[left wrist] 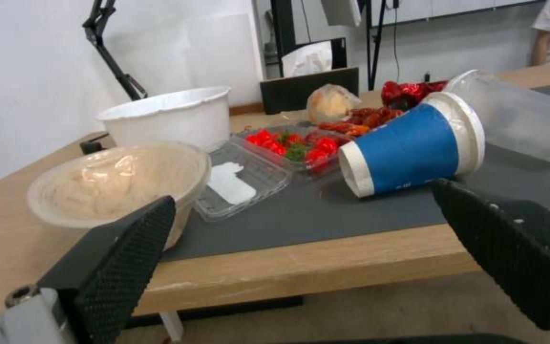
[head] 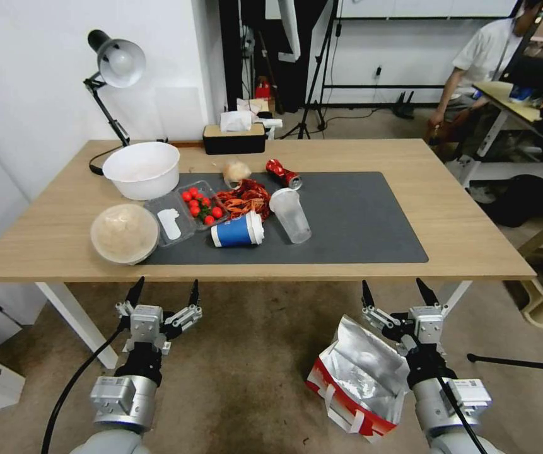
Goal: Pick up the food delivery bag from the floor and place it on the table.
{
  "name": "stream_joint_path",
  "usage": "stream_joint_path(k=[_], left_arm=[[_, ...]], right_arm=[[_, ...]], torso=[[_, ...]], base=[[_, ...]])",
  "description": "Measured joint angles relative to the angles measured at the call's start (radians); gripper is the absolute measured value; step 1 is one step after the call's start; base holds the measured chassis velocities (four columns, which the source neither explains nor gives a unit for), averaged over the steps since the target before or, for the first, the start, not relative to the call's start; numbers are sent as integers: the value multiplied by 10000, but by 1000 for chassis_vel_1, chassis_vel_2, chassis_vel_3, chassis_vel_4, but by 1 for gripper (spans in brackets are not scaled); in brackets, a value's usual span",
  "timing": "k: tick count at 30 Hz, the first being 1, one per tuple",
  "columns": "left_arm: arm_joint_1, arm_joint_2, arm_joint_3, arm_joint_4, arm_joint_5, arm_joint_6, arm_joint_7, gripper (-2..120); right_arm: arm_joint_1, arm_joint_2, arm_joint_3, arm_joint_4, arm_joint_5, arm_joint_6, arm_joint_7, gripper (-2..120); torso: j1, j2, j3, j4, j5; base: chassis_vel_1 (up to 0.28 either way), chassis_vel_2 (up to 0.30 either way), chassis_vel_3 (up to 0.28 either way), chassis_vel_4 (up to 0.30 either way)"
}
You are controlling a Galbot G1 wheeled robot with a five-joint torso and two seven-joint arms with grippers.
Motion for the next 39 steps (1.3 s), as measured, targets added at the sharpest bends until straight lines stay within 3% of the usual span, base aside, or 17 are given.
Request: stream_joint_path(k=[24, 26, 32, 37, 39], left_arm=[[-17, 4, 29, -1, -98, 36, -26, 100], [-88, 16, 165, -50, -434, 258, -138, 100], [-494, 100, 916, -403, -2250, 1496, -740, 100], [-797, 183, 1538, -693, -3759, 2436, -1252, 100], [-786, 225, 1592, -716, -3939, 2323, -1317, 100]], right_arm=[[-4, 15, 0, 5, 0, -45, -19, 100], [-31, 81, 0, 75, -10, -212, -122, 100], [-374, 896, -163, 1010, -195, -2107, -1379, 100], [-407, 1032, -89, 1147, -83, -2199, -1553, 100], [-410, 1038, -80, 1161, -93, -2184, -1554, 100]], torso=[[0, 0, 0, 1, 0], [0, 0, 0, 2, 0], [0, 0, 0, -1, -1], [1, 0, 0, -2, -1], [1, 0, 0, -1, 0]], base=[[0, 0, 0, 0], [0, 0, 0, 0], [0, 0, 0, 0], [0, 0, 0, 0], [0, 0, 0, 0]])
